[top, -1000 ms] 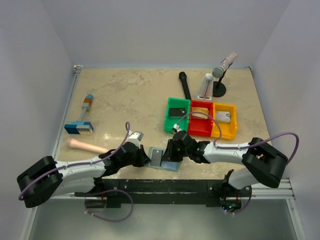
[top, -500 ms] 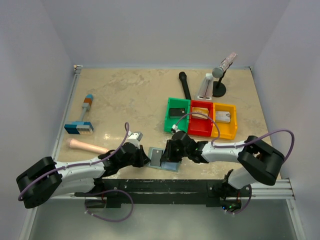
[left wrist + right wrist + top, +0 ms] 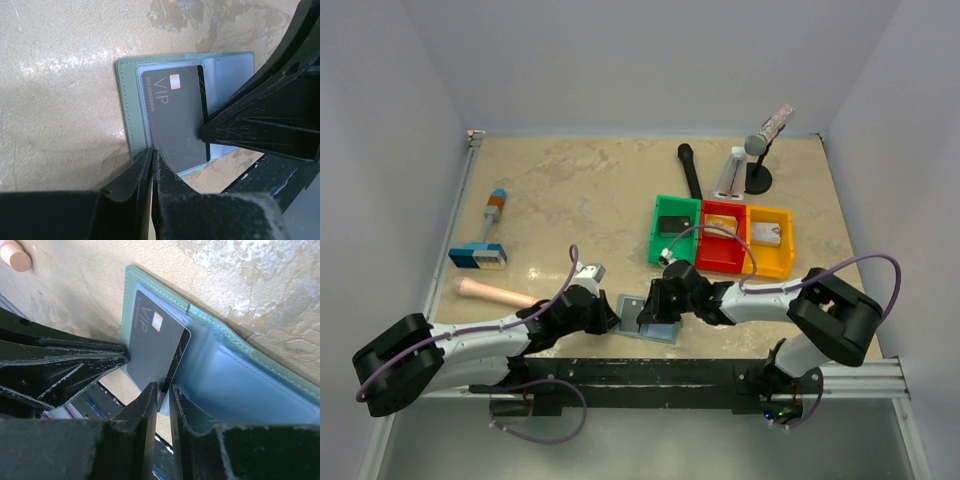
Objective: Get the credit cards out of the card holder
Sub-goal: Remove the credit card from the card holder.
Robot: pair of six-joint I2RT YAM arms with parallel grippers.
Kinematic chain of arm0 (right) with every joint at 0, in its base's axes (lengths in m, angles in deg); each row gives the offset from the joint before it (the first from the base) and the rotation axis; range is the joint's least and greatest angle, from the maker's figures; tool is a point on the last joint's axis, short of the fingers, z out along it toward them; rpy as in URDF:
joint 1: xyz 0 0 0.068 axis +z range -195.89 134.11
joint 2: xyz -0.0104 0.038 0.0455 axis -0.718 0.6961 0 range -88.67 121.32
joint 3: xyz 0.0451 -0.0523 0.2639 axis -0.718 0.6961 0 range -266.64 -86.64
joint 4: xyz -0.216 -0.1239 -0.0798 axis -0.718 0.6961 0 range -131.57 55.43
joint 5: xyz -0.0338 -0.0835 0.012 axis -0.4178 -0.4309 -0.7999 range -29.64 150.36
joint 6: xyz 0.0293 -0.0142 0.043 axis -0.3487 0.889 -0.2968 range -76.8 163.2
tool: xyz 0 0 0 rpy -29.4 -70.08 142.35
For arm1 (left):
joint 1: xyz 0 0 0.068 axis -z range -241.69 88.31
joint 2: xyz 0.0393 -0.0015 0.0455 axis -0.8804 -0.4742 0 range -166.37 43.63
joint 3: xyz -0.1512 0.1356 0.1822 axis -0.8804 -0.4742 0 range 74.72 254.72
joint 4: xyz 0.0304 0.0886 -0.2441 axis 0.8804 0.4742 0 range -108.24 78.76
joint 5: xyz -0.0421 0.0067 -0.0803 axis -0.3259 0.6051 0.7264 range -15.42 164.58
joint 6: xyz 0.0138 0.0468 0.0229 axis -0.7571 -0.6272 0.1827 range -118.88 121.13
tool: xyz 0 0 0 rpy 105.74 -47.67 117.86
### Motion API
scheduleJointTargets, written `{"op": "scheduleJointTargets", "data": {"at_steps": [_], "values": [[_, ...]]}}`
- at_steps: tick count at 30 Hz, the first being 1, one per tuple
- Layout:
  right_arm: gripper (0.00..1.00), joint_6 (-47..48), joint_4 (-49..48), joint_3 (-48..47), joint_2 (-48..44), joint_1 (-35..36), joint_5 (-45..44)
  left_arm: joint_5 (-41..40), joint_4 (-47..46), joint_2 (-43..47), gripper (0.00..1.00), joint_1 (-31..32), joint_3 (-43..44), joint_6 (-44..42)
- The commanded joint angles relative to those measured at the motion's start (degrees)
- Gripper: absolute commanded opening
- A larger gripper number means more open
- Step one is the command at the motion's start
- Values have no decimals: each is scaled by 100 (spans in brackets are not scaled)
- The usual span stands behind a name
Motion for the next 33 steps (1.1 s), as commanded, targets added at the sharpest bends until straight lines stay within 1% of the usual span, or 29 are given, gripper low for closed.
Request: {"op": "scheduleJointTargets", "data": {"at_steps": [1,3,14,19,23,33], "values": [[20,21,-662,33,5,2,253,-88,-23,-36,9,-40,-105,70],[19,21,-697,68,-21,-7,244,-88,-5,-18,9,-40,-96,78],[9,-6,-715,174,-65,-95,218,-150,153,140,8,-40,-149,61],[8,-23,-697,218,-100,-122,218,-194,206,193,5,-40,-175,61],[8,-6,-697,261,-127,-139,218,-203,223,202,0,-40,-175,61],[8,-23,-697,376,-224,-209,209,-291,346,184,0,-40,-175,78]]}}
